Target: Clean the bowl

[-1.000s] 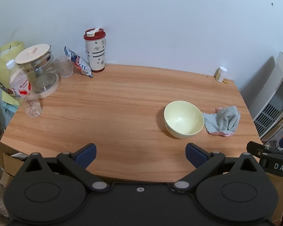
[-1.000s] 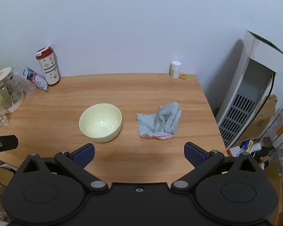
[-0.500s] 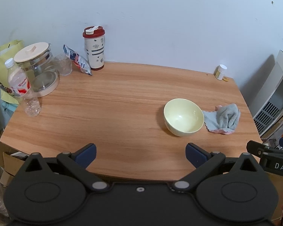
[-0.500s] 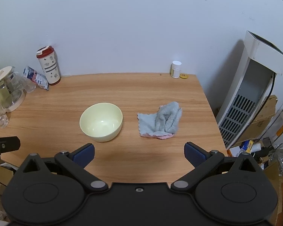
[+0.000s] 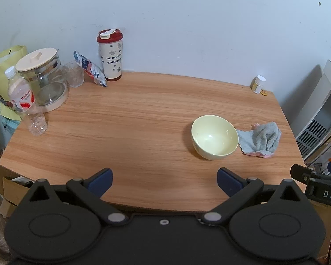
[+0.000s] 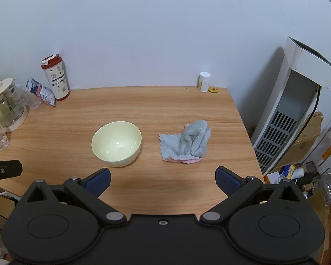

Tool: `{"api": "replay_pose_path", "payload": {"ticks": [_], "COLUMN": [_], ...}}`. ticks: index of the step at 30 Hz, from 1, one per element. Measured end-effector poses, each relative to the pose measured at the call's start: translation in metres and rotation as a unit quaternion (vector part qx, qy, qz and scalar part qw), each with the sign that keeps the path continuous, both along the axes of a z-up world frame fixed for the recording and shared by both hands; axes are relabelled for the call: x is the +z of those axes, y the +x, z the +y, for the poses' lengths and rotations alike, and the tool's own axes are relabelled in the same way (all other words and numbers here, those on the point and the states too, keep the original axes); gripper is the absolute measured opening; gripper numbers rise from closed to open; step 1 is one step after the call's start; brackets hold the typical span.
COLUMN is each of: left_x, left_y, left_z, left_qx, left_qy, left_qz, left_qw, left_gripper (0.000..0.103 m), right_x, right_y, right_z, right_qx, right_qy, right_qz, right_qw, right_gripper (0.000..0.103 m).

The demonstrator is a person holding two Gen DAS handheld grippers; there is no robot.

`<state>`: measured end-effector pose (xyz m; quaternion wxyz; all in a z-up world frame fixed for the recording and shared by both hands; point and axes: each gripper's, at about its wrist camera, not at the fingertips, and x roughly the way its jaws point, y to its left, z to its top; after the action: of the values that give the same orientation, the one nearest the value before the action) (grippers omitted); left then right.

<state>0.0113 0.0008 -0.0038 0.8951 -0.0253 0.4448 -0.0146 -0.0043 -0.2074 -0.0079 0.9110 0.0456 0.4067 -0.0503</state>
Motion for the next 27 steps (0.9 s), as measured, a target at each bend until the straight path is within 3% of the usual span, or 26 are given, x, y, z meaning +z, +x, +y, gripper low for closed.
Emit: {"api": "replay_pose_path", "payload": {"ticks": [17, 23, 27], "left_x": [-0.005, -0.014, -0.02], "left_y": [0.01, 0.026, 0.038], "left_z": [0.002, 0.006, -0.001], "left_qx": [0.015, 0.03, 0.029], "left_qy": [-0.013, -0.036, -0.018], "left_qz": [0.018, 0.048, 0.053], "left_qw": [0.9996, 0.9978, 0.998], "left_gripper": [0.103, 0.103, 0.103], "right_x": [-0.003, -0.007, -0.009], "right_y": [0.004, 0.021, 0.032], "right_z": [-0.005, -0.012, -0.016], "right_qx": [0.011, 0.03, 0.057], "right_qy": [0.009, 0.02, -0.003], "right_qz": [0.001, 0.017, -0.003], "right_qw": [1.0, 0.999, 0.998], "right_gripper": [0.103, 0.103, 0.103]}}
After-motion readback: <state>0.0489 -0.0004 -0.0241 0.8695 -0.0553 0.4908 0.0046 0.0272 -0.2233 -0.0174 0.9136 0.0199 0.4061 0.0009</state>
